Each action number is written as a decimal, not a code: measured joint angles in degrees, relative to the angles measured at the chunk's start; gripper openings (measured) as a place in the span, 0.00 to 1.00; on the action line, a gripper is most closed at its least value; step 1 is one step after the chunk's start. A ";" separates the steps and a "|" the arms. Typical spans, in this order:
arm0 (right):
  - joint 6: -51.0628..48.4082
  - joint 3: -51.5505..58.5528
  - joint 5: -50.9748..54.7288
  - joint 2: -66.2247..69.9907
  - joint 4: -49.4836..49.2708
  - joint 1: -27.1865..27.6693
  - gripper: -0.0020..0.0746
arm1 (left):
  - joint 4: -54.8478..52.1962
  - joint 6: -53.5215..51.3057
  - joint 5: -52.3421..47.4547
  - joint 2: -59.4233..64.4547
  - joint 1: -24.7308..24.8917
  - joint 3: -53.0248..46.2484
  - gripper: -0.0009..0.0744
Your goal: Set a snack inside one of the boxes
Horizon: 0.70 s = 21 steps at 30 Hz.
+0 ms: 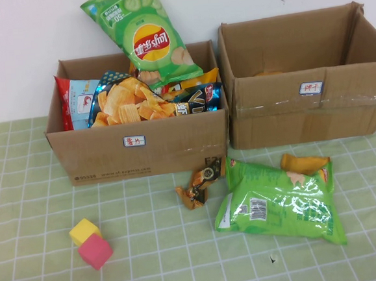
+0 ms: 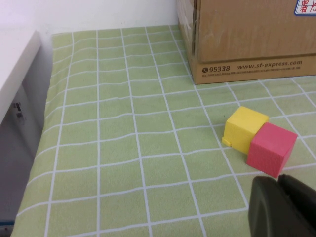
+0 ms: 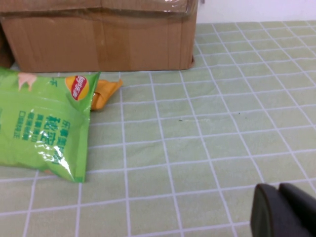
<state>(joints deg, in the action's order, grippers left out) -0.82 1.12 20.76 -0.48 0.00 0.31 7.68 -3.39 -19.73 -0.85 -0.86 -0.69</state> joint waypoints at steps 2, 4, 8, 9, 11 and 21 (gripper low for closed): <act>-0.22 0.00 0.00 0.00 -0.42 0.00 0.04 | 0.00 0.00 0.00 0.00 0.00 0.00 0.01; -0.37 0.00 0.00 0.00 -0.45 0.00 0.04 | 0.00 0.00 0.00 0.00 0.00 0.00 0.01; -0.50 0.00 0.00 0.00 -0.55 -1.21 0.04 | 0.00 -0.15 0.00 0.00 0.00 0.00 0.01; -0.50 0.00 0.00 0.00 -0.55 -2.01 0.04 | 0.00 -0.15 0.00 0.00 0.00 0.00 0.01; -0.50 0.00 0.00 0.00 -0.55 -3.23 0.04 | 0.00 -0.15 0.00 0.00 0.00 0.00 0.01; -0.50 0.00 0.00 0.00 -0.30 -3.62 0.04 | 0.00 -0.15 0.00 0.00 0.00 0.00 0.01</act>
<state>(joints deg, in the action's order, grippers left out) -1.32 1.12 20.76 -0.48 -0.30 -3.31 7.68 -3.54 -19.73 -0.85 -0.86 -0.69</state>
